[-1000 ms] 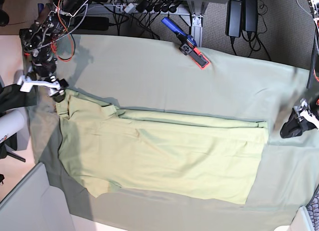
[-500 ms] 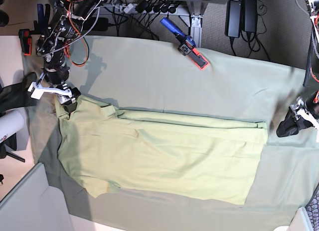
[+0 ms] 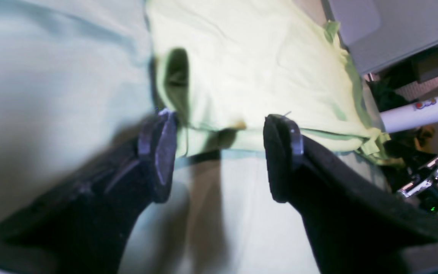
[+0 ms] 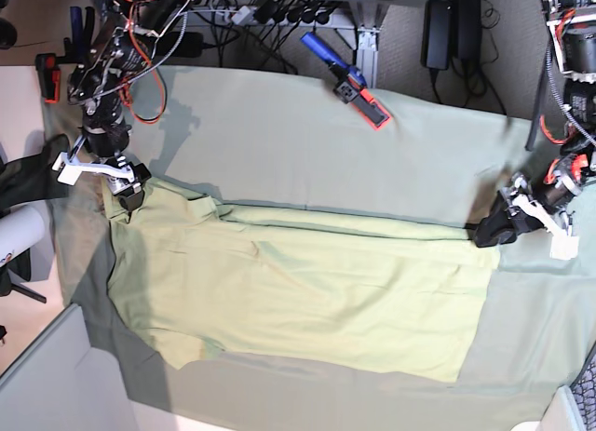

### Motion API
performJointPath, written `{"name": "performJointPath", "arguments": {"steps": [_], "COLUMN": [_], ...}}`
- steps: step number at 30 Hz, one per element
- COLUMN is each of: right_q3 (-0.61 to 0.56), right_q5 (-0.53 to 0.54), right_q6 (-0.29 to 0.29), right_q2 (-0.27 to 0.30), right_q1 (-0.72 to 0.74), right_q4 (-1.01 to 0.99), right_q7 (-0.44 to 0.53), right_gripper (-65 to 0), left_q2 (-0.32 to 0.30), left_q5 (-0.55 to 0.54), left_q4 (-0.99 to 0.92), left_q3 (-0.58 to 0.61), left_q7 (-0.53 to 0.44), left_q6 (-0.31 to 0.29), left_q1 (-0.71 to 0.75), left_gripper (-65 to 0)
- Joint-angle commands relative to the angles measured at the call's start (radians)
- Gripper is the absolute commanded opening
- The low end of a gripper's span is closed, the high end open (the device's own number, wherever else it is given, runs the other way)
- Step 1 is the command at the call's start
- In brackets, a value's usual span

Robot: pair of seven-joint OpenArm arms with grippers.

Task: Fold the T-shirt properly
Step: 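Drag the shirt with both grippers to flatten it, then release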

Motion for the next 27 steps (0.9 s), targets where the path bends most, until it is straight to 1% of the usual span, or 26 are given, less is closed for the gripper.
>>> {"name": "performJointPath", "arguments": {"steps": [1, 4, 8, 11, 13, 15, 17, 18, 19, 21, 22, 23, 24, 25, 26, 27], "right_q3": [-0.005, -0.005, -0.005, -0.005, -0.005, -0.005, -0.005, -0.005, -0.005, -0.005, -0.005, -0.005, -0.005, -0.005, -0.005, -0.005], "right_q5": [0.004, 0.004, 0.004, 0.004, 0.004, 0.004, 0.004, 0.004, 0.004, 0.005, 0.005, 0.006, 0.012, 0.020, 0.032, 0.037], "right_q6": [0.026, 0.026, 0.026, 0.026, 0.026, 0.026, 0.026, 0.026, 0.026, 0.026, 0.026, 0.026, 0.026, 0.026, 0.026, 0.026], "right_q2": [0.000, 0.000, 0.000, 0.000, 0.000, 0.000, 0.000, 0.000, 0.000, 0.000, 0.000, 0.000, 0.000, 0.000, 0.000, 0.000], "right_q1": [0.003, 0.002, 0.002, 0.002, 0.002, 0.002, 0.002, 0.002, 0.002, 0.002, 0.003, 0.003, 0.003, 0.003, 0.002, 0.002], "right_q4": [0.005, 0.005, 0.005, 0.005, 0.005, 0.005, 0.005, 0.005, 0.005, 0.005, 0.005, 0.005, 0.005, 0.005, 0.005, 0.005], "right_q7": [-0.045, -0.047, -0.049, -0.049, -0.049, -0.048, -0.048, -0.048, -0.048, -0.048, -0.048, -0.048, -0.048, -0.048, -0.048, -0.048], "right_gripper": [-20.7, -20.7, -20.7, -20.8, -20.8, -20.9, -20.9, -20.9, -20.9, -21.0, -22.4, -26.8, -33.9, -42.6, -52.2, -61.3], "left_q2": [-0.005, 0.005, 0.004, 0.005, 0.005, 0.005, 0.005, 0.007, 0.008, 0.014, 0.019, 0.025, 0.032, 0.038, 0.043, 0.045], "left_q5": [0.008, 0.051, 0.062, 0.087, 0.117, 0.126, 0.148, 0.170, 0.189, 0.211, 0.222, 0.230, 0.235, 0.242, 0.246, 0.246], "left_q4": [0.006, -0.015, -0.032, -0.034, -0.034, -0.034, -0.034, -0.034, -0.034, -0.034, -0.034, -0.034, -0.034, -0.034, -0.034, -0.034], "left_q3": [0.009, 0.036, 0.042, 0.042, 0.043, 0.043, 0.043, 0.043, 0.043, 0.043, 0.043, 0.043, 0.043, 0.043, 0.043, 0.043], "left_q7": [-0.038, -0.084, -0.084, -0.085, -0.086, -0.089, -0.116, -0.137, -0.153, -0.164, -0.164, -0.164, -0.164, -0.164, -0.164, -0.164], "left_q6": [0.009, 0.013, 0.018, 0.059, 0.062, 0.062, 0.061, 0.062, 0.062, 0.062, 0.061, 0.061, 0.061, 0.061, 0.056, 0.035], "left_q1": [-0.029, -0.054, -0.090, -0.096, -0.095, -0.095, -0.095, -0.095, -0.095, -0.096, -0.096, -0.095, -0.095, -0.096, -0.096, -0.095], "left_gripper": [-25.9, -25.9, -25.9, -25.9, -25.9, -25.9, -26.1, -28.0, -32.7, -46.4, -52.1, -57.1, -61.4, -64.8, -65.0, -65.0]}}
